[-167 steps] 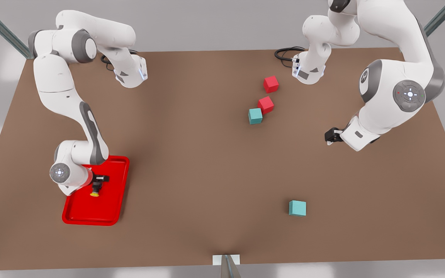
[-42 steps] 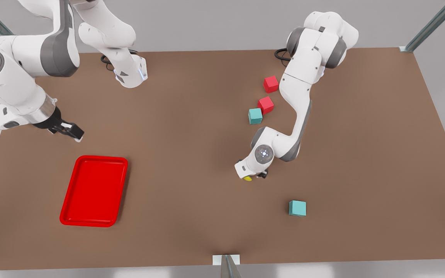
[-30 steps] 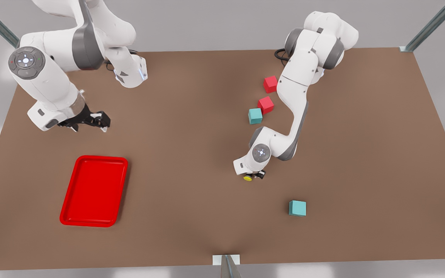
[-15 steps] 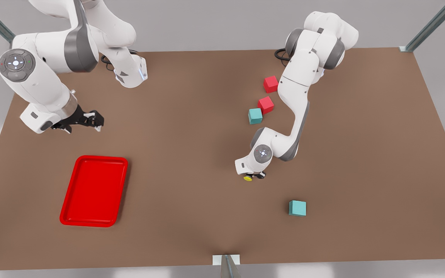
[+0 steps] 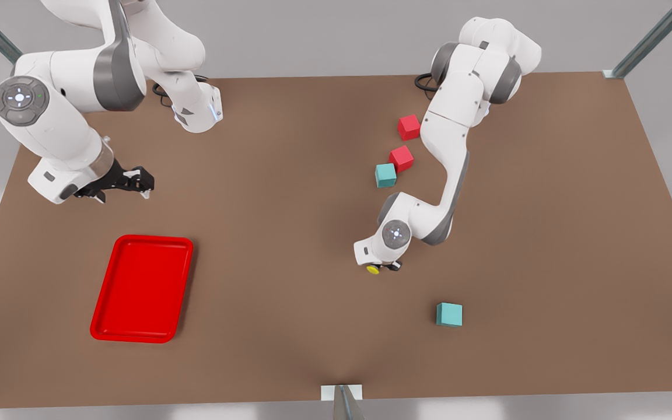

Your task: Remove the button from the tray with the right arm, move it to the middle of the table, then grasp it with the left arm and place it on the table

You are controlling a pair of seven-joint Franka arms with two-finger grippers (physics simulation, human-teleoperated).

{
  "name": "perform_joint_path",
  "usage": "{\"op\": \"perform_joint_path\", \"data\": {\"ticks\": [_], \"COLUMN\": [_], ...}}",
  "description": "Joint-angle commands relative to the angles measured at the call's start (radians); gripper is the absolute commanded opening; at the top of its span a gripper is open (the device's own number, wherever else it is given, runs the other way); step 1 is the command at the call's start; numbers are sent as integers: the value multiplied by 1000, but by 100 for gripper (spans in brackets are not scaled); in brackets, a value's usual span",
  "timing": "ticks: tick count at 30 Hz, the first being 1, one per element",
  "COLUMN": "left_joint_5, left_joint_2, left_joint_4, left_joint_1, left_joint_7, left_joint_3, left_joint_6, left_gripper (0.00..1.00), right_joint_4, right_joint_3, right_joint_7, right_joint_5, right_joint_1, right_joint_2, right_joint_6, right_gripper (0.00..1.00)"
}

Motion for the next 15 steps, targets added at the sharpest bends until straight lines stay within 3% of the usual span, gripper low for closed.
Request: {"op": "perform_joint_path", "data": {"ticks": [1, 4, 7, 9, 15], "left_joint_5": [-4, 190, 327, 549, 985], "left_joint_2": [-1, -1, 0, 2, 121], "left_joint_4": [27, 165, 260, 259, 237], "left_joint_1": [-6, -55, -80, -141, -221], "left_joint_7": [-295, -985, -1758, -2160, -2421], "left_joint_3": [4, 6, 6, 7, 6], "left_joint_6": [-177, -379, -376, -398, -732], "left_gripper": [47, 47, 46, 46, 47], "right_joint_4": [0, 0, 0, 0, -1], "right_joint_3": [1, 1, 1, 1, 1], "right_joint_7": [-39, -39, -38, -38, -39], "right_joint_5": [1, 1, -1, -1, -1], "right_joint_1": [9, 9, 21, 21, 23], "right_joint_2": [0, 0, 0, 0, 1], "right_joint_6": [0, -2, -2, -2, -3], "right_gripper": [100, 100, 100, 100, 100]}}
